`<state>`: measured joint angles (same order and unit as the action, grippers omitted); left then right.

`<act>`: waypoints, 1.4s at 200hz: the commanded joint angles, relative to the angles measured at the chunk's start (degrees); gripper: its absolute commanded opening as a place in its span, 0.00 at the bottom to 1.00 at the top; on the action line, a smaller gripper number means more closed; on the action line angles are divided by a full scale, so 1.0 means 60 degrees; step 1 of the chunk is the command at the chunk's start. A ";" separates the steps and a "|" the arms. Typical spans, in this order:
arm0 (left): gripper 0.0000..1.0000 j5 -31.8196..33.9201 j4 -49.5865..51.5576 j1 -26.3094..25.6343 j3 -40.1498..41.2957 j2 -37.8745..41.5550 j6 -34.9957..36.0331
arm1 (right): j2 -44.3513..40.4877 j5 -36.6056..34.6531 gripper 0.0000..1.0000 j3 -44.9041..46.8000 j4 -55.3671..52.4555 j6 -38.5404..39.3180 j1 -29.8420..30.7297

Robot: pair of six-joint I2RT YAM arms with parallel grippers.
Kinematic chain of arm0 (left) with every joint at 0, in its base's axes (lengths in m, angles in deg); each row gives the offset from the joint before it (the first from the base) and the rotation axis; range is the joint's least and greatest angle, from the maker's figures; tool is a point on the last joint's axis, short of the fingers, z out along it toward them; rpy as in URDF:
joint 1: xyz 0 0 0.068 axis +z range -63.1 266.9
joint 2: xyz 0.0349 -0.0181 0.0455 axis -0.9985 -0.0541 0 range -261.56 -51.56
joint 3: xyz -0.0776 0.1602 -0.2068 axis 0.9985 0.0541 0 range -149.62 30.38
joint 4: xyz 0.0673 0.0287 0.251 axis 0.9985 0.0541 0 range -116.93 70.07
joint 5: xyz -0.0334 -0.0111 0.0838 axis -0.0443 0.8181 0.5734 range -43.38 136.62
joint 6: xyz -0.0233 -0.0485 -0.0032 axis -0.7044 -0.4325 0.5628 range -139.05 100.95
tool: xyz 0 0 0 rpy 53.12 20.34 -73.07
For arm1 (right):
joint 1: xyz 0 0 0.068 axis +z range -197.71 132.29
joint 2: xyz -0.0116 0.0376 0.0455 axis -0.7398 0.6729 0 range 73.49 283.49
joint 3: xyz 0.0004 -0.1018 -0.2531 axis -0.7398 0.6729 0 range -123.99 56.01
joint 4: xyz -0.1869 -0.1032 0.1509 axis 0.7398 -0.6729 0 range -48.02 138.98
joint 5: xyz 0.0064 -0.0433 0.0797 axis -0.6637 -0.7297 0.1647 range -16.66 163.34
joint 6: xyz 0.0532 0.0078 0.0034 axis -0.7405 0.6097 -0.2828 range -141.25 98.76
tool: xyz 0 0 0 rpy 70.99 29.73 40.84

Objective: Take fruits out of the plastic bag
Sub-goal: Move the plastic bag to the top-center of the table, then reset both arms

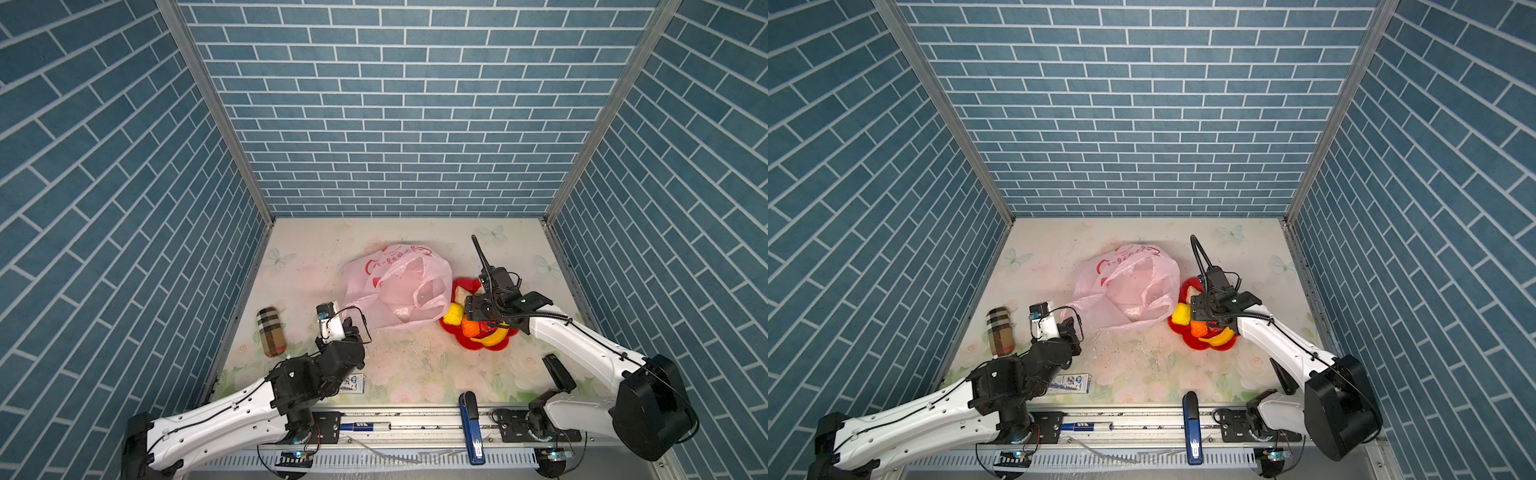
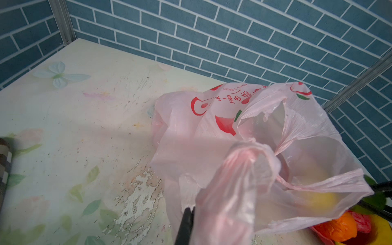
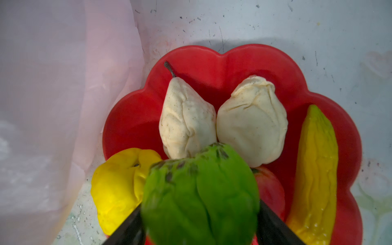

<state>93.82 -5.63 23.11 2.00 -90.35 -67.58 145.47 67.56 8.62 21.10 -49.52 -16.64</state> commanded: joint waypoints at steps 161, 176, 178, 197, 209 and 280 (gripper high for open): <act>0.01 -0.4376 -0.4922 0.4136 -0.2970 -0.5902 0.3072 | -0.1033 -0.0184 0.79 -0.0370 -0.0945 -0.0224 -0.0049; 0.01 -0.4733 -0.5174 0.4289 -0.3742 -0.6889 0.3202 | -0.1165 -0.0250 0.79 -0.0341 -0.1057 -0.0253 -0.0037; 0.01 -0.4784 -0.5212 0.4307 -0.3833 -0.7004 0.3198 | -0.1171 -0.0244 0.79 -0.0335 -0.1064 -0.0276 -0.0037; 0.05 -0.5258 -0.5450 0.4535 -0.4767 -0.8078 0.3205 | -0.1345 -0.0319 0.80 -0.0233 -0.1110 -0.0327 -0.0037; 0.09 -0.5538 -0.5485 0.4660 -0.5452 -0.8712 0.3228 | -0.1418 -0.0340 0.80 -0.0175 -0.1161 -0.0384 -0.0037; 0.62 -0.6254 -0.4214 0.4889 -0.7006 -0.9113 0.3485 | -0.2062 -0.0406 0.82 -0.0242 -0.1692 -0.0437 -0.0520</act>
<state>57.08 -34.70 52.18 -40.19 -149.17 -47.76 135.16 66.20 8.51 13.58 -49.98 -18.04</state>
